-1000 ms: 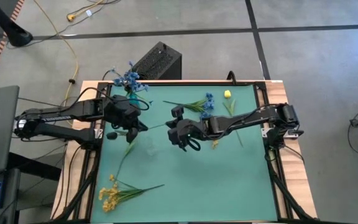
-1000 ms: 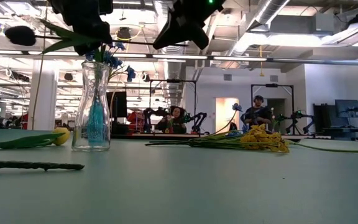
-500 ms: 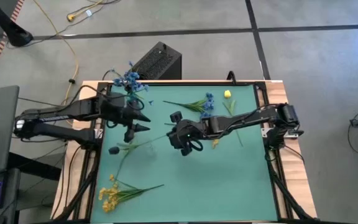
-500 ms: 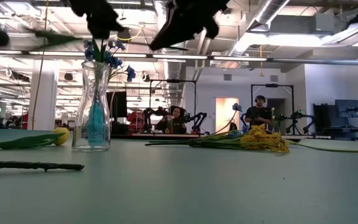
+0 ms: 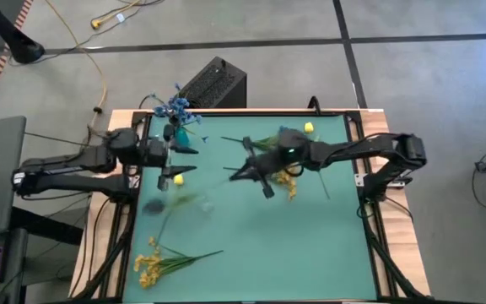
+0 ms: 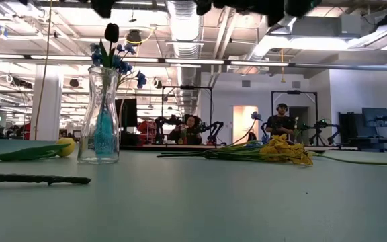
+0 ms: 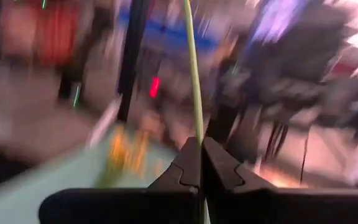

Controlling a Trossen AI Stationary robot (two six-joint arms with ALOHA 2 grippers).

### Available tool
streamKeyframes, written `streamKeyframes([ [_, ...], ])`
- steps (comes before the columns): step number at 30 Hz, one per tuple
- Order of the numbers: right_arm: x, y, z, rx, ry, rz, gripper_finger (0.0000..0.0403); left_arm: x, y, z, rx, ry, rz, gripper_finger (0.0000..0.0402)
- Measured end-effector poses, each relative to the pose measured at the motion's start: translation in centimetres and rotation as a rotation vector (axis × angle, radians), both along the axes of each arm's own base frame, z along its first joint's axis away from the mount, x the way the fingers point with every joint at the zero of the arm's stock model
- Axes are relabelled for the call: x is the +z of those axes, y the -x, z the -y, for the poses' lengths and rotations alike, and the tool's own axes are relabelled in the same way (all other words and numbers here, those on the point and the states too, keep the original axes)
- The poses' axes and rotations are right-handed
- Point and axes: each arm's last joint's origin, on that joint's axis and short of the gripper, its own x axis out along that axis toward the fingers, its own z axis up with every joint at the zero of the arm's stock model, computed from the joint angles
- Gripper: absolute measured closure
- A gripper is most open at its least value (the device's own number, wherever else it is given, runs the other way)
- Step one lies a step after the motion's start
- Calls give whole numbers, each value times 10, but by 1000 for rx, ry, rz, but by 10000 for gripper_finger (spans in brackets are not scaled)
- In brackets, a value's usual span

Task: Sort flowers into vase by color
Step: Put the black flower into the blue vase

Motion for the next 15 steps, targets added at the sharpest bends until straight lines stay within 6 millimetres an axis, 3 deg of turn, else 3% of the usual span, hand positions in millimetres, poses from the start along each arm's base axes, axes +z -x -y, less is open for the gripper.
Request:
streamKeyframes([
  [5, -10, -3, 17, 3, -205, 125, 373, -7, -7, 4, -57, -108, 216, 207],
  [15, -31, -28, 17, -31, -233, 125, 376, -10, -40, 5, -13, -119, 320, 207],
])
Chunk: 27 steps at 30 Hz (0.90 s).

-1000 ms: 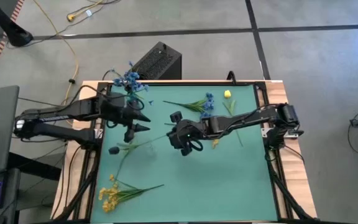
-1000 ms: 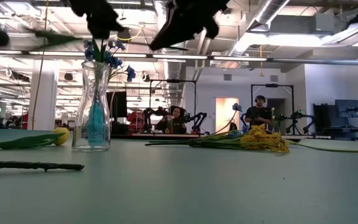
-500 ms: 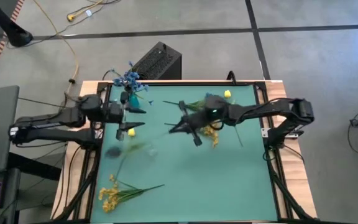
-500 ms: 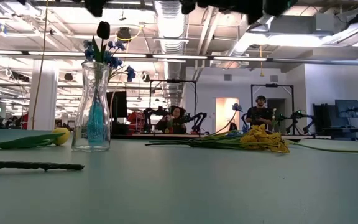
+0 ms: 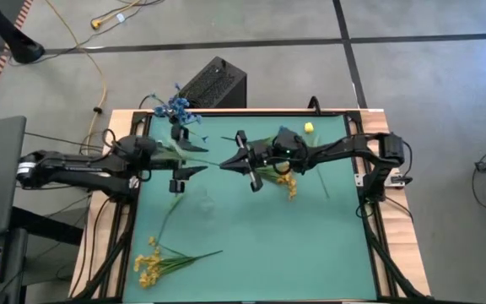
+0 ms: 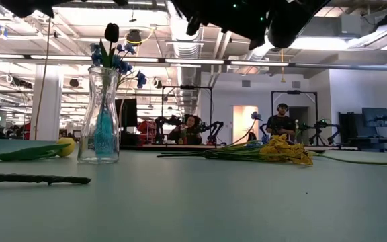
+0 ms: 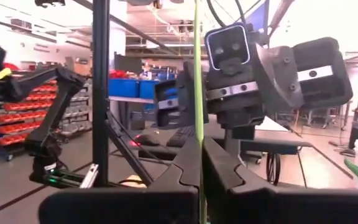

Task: Sort flowers into vase by color
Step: Put the black flower into the blue vase

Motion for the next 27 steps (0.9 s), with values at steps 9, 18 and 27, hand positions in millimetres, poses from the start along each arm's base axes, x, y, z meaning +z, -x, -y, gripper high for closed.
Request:
streamKeyframes([
  [9, -2, -1, 5, -44, 4, -13, 376, 2, -6, 5, -41, -4, 8, 207],
  [18, -4, -2, 5, -44, 4, -27, 375, 3, -6, 4, -20, 10, 18, 256],
  [27, -7, -3, 5, -44, -2, -69, 371, 3, -6, 4, -7, 17, 16, 377],
])
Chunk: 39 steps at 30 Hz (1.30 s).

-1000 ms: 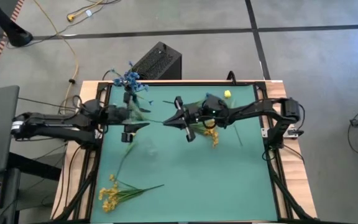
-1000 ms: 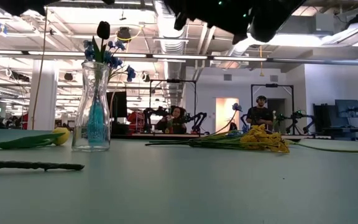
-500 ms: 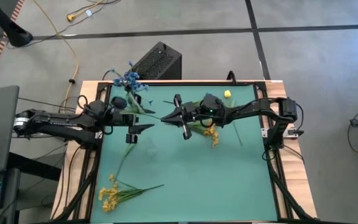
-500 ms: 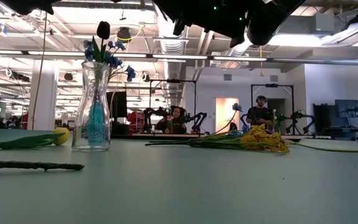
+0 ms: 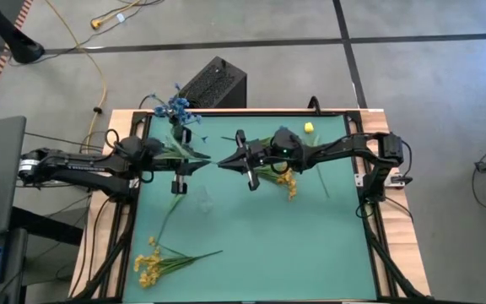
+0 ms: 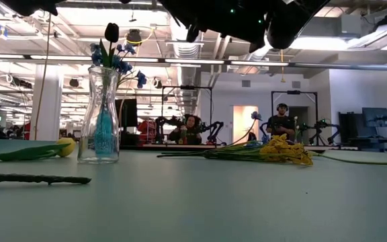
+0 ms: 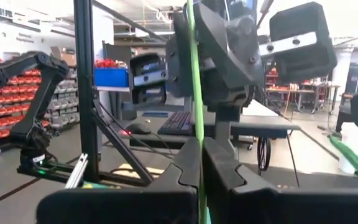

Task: Sort flowers into vase by color
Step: Put the black flower into the blue vase

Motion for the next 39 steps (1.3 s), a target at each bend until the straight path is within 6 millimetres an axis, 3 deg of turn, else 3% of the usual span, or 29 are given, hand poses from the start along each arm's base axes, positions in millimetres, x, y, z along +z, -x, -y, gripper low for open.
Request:
streamKeyframes([
  [2, -1, 0, 0, -5, 21, -7, 366, 0, 0, 0, 0, 1, -2, 394],
  [13, -2, -1, 0, -10, 54, -8, 318, 0, 0, -1, 20, 26, -2, 401],
  [19, 1, 1, 0, -9, 48, -1, 242, -2, -1, -2, 43, 36, -17, 401],
  [27, 21, 15, 2, -18, 36, -65, 140, 2, 5, -2, 72, 44, -14, 401],
  [33, 34, 33, -1, -24, 92, -192, 126, 5, 19, -2, 113, 57, -46, 401],
  [39, 32, 50, -3, -22, 136, -374, 126, 4, 40, -2, 158, 143, -134, 401],
])
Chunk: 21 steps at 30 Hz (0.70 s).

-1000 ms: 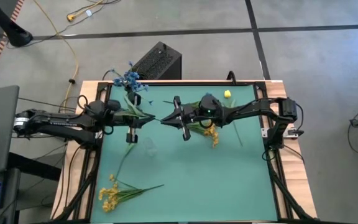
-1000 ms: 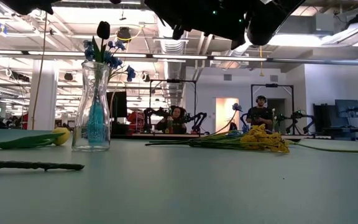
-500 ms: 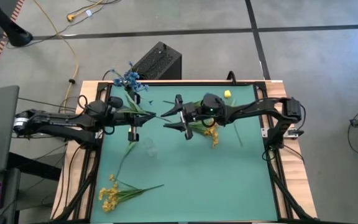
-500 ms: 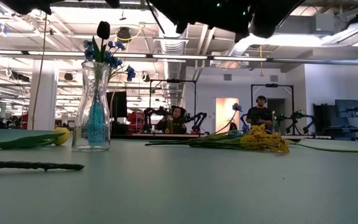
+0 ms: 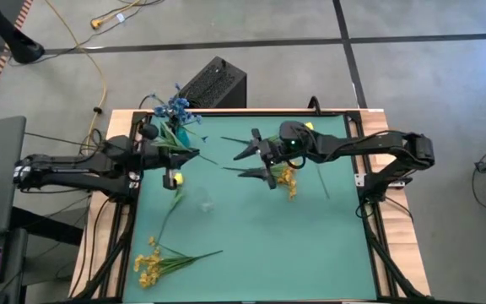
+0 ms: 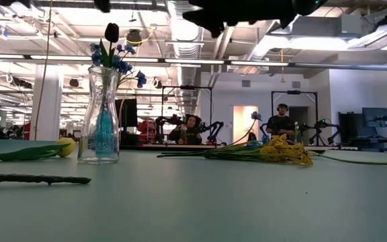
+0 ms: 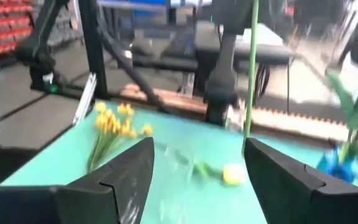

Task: Sort flowers into vase by color
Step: Put the black flower into the blue vase

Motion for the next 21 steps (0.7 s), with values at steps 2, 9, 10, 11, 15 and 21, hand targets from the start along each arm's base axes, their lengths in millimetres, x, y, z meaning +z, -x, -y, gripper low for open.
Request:
streamKeyframes([
  [2, -5, 1, 0, -3, -8, -54, 126, -1, 9, 0, 22, 44, -23, 401],
  [9, -31, -10, -2, 5, -22, -165, 126, -4, 39, -2, 197, 161, -78, 401],
  [10, -35, -12, -2, 6, -24, -177, 126, -5, 42, -3, 211, 176, -87, 401],
  [11, -38, -14, -1, 6, -25, -184, 126, -6, 45, -2, 213, 187, -95, 401],
  [15, -51, -20, 0, 5, -30, -215, 126, -12, 53, -2, 228, 215, -141, 401],
  [21, -57, -23, 2, 1, -31, -222, 126, -16, 64, -7, 474, 231, -164, 401],
])
